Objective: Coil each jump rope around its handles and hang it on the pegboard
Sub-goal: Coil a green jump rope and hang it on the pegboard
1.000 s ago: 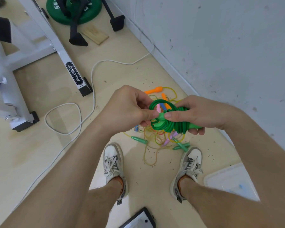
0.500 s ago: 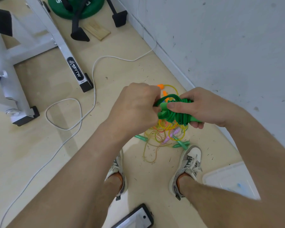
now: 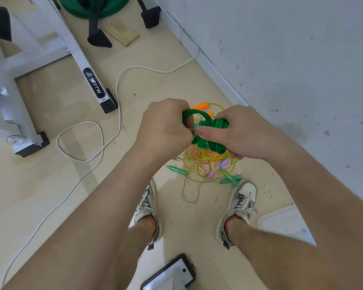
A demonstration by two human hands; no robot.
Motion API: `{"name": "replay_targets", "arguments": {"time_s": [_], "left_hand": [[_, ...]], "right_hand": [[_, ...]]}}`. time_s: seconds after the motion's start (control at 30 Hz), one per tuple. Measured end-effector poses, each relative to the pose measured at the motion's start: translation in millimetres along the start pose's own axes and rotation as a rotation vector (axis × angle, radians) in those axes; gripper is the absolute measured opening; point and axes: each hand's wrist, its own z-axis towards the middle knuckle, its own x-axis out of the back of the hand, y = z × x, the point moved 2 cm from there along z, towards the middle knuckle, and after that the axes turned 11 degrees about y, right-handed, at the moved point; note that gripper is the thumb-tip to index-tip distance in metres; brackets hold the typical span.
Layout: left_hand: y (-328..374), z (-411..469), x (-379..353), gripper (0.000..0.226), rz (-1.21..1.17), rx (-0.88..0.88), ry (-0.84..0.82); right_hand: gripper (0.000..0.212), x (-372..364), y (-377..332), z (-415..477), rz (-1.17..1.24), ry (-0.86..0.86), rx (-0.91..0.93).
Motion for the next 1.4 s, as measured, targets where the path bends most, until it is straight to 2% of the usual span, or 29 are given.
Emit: {"name": "replay_targets", "arguments": {"time_s": [0.1, 0.17, 0.2, 0.27, 0.33, 0.43, 0.53, 0.6, 0.7, 0.8, 0.87, 0.93, 1.0, 1.03, 1.13, 1.33, 1.37, 1.4], "left_hand": [[-2, 1, -1, 0.014, -0.158, 0.083, 0.066], [-3, 1, -1, 0.01, -0.29, 0.139, 0.121], [-2, 0, -2, 0.004, -0.314, 0.113, 0.15], [1, -1, -2, 0.016, -0.298, 0.038, 0.198], [3, -2, -2, 0.015, -0.3, 0.042, 0.221], [4, -1, -3, 0.017, -0.217, 0.012, 0.22], [8, 0, -6, 0.025, -0.065, -0.086, 0.137], [4, 1, -6, 0.023, -0.1, -0.06, 0.108], [-2, 0, -4, 0.012, -0.201, 0.008, 0.078], [4, 0, 1, 0.019, 0.01, -0.251, 0.058], [5, -1, 4, 0.014, -0.014, -0.322, 0.036], [5, -3, 7, 0.009, -0.347, -0.118, -0.055], [3, -3, 7, 0.022, -0.659, 0.114, -0.138], [2, -3, 7, 0.023, -0.732, 0.167, -0.152], [-2, 1, 11, 0.018, -0.734, 0.212, -0.18], [-2, 3, 6, 0.015, -0.36, 0.054, -0.12], [-3, 5, 7, 0.014, -0.391, 0.082, -0.134], [-6, 5, 9, 0.014, -0.521, 0.153, -0.175]], "right_hand": [[0.047, 1, 2, 1, 0.096, 0.051, -0.05], [0.04, 2, 5, 2, 0.238, 0.085, -0.11], [0.041, 1, 6, 2, 0.299, 0.093, -0.134], [0.045, -1, 8, 3, 0.362, 0.108, -0.163], [0.048, -4, 8, 3, 0.361, 0.127, -0.176], [0.052, -6, 5, 0, 0.271, 0.203, -0.151], [0.055, -6, -2, -4, -0.02, 0.353, -0.046], [0.055, -6, -6, -4, -0.165, 0.401, 0.006], [0.056, -6, -8, -5, -0.221, 0.344, 0.05], [0.051, -1, -2, -4, 0.061, 0.172, -0.059], [0.043, 5, 5, -3, 0.235, 0.028, -0.138], [0.038, 12, 12, -4, 0.302, -0.061, -0.13], [0.035, 17, 16, -6, 0.401, -0.091, -0.125], [0.034, 18, 17, -7, 0.446, -0.103, -0.128], [0.035, 14, 16, -7, 0.494, -0.12, -0.139], [0.031, 11, 14, -6, 0.435, -0.036, -0.112], [0.032, 12, 14, -5, 0.465, -0.036, -0.109], [0.035, 13, 14, -6, 0.529, -0.051, -0.108]]}}
